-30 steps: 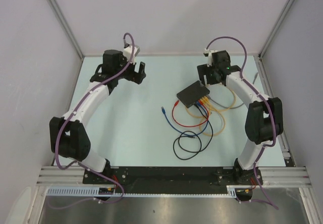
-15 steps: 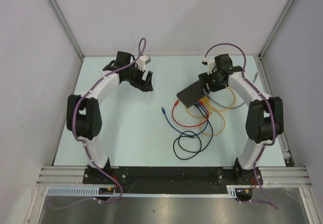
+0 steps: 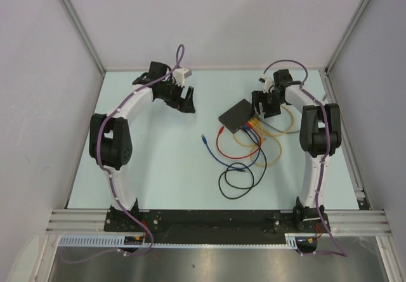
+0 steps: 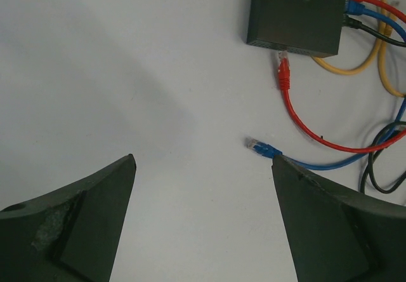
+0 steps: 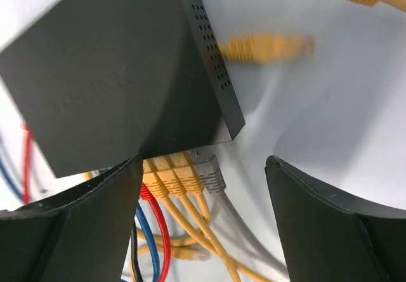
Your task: Pull the plug from the switch port
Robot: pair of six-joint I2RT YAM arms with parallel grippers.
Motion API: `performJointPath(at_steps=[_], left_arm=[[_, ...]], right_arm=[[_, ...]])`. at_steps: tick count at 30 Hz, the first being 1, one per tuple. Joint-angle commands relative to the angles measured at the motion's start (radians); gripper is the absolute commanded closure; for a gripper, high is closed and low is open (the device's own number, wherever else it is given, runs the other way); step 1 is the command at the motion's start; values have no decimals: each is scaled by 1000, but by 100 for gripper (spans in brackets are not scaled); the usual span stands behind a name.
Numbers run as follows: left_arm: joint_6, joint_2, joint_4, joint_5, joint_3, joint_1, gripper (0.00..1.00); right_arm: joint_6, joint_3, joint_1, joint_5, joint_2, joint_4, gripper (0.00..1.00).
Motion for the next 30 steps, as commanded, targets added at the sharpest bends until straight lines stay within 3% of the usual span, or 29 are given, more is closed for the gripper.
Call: performJointPath(at_steps=[1,10,18,24,30], left_arm=[[-66,-26,31,67,15,-1,5],[-111,60,34,44,106,2,7],[-137,23,42,30,17,48,7],[-161,29,56,36,-5,73,8],[-193,107,76,108,-5,65,22]], right_arm=[[38,151,15,-173,75,8,18],[21,249,134,-201,169,5,23],[-43,414,240,-185,245,-32,22],[21,371,203,-92,149,9,11],[58,357,150,-87,150,16,14]])
